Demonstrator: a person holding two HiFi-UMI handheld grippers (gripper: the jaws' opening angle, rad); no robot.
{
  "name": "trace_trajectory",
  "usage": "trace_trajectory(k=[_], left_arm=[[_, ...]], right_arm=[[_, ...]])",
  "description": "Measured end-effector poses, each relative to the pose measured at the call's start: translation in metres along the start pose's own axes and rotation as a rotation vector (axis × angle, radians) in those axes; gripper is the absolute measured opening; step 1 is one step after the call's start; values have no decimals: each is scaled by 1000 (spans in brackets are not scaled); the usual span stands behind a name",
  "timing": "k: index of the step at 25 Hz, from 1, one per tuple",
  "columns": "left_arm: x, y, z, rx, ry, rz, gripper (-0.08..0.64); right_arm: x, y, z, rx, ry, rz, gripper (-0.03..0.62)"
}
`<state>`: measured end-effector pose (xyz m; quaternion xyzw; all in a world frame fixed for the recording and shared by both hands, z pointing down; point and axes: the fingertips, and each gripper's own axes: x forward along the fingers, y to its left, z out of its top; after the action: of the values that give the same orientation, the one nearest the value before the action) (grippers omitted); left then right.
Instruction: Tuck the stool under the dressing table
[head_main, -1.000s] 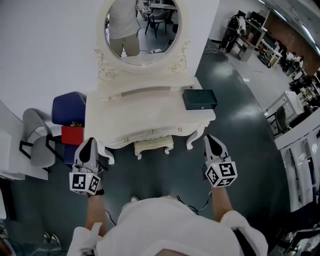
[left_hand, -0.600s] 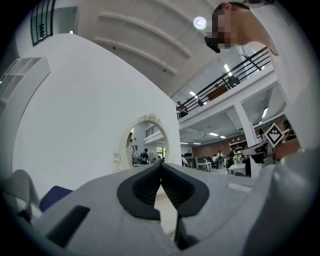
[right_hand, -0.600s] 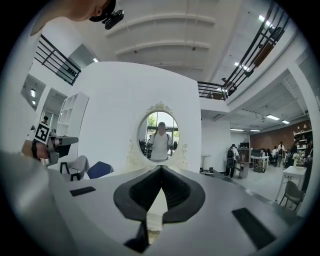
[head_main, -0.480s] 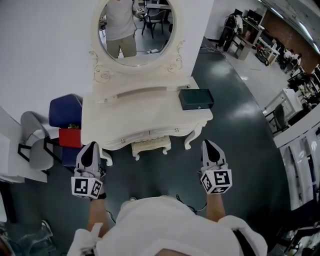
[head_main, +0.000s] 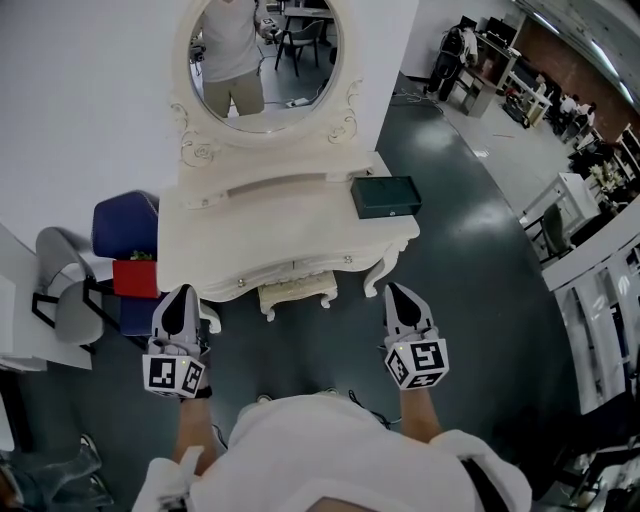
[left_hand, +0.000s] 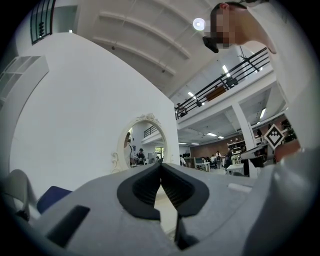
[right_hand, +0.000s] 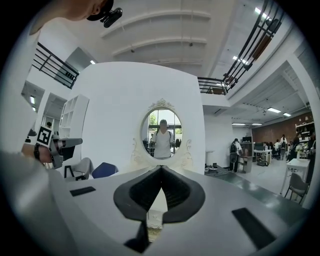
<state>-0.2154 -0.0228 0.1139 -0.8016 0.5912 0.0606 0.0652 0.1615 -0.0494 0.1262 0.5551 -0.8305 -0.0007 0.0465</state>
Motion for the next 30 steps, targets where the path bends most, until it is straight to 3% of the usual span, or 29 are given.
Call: trace_trajectory(k=[6, 19, 24, 30], left_arm=[[-2, -2, 1, -31, 3, 12, 17], [5, -14, 0, -6, 1, -11, 17], [2, -16, 3, -31, 8, 9, 17], [3, -22, -3, 7, 28, -12, 17]], right_arm=[[0, 8, 1, 6, 1, 25, 0], [-1, 8, -2, 12, 2, 39, 0], [-1, 9, -2, 1, 6, 47, 0], [2, 10, -4, 25, 7, 64, 0]])
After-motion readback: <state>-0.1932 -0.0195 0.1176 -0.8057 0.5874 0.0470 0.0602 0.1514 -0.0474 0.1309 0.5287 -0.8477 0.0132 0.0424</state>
